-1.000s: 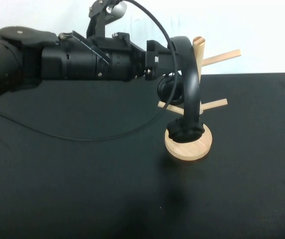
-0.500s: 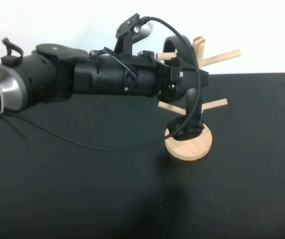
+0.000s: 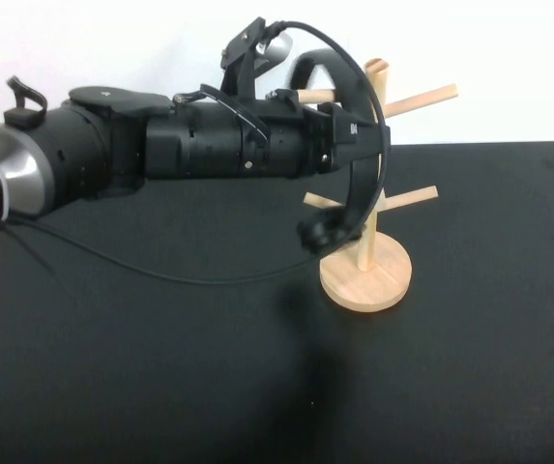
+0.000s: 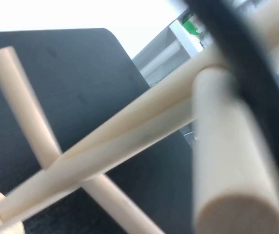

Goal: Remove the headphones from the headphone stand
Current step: Pick up the headphones from the headphone stand, then place the headphones on the table

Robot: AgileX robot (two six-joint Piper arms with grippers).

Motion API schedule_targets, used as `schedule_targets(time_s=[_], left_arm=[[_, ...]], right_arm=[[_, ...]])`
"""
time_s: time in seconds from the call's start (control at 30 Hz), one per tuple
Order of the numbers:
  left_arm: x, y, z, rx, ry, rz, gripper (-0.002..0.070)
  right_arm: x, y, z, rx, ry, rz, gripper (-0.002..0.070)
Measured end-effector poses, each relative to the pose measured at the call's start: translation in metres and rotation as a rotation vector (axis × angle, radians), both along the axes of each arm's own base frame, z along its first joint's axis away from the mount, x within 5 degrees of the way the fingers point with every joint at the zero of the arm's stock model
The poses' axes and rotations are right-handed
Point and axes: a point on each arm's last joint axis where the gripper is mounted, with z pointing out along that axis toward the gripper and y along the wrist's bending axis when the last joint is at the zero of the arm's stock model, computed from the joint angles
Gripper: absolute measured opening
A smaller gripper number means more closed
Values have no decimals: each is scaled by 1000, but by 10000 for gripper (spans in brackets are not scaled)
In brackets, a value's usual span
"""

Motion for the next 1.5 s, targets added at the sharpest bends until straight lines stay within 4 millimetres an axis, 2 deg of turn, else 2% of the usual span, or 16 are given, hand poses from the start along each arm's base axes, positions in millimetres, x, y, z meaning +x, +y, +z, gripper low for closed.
schedule_targets(time_s=[0.07, 0.33, 0.5, 0.6, 0.7, 0.8, 0.93, 1.07, 1.2, 1.4, 1.5], left_arm=[[-2, 1, 4, 1, -4, -1, 54], [-19, 11, 32, 50, -27, 2, 53], [-40, 22, 64, 61, -97, -22, 53], [-63, 37, 94, 109, -174, 2, 53], [-80, 60, 117, 230, -193, 61, 53], [-86, 83, 125, 395, -128, 136, 53], [-79, 100, 99, 658, 34, 185, 53], [-57, 98, 61, 820, 154, 156, 53], [-32, 91, 22, 904, 228, 128, 53], [2, 76, -54, 982, 365, 79, 53], [14, 67, -84, 988, 370, 79, 53]], right_arm=[[0, 0, 0, 0, 0, 0, -6], [0, 0, 0, 0, 0, 0, -6], [0, 0, 0, 0, 0, 0, -6], [0, 0, 0, 0, 0, 0, -6], [0, 0, 0, 0, 0, 0, -6], [0, 0, 0, 0, 0, 0, -6], [0, 0, 0, 0, 0, 0, -6], [0, 0, 0, 0, 0, 0, -6], [0, 0, 0, 0, 0, 0, -6], [0, 0, 0, 0, 0, 0, -6], [0, 0, 0, 0, 0, 0, -6]])
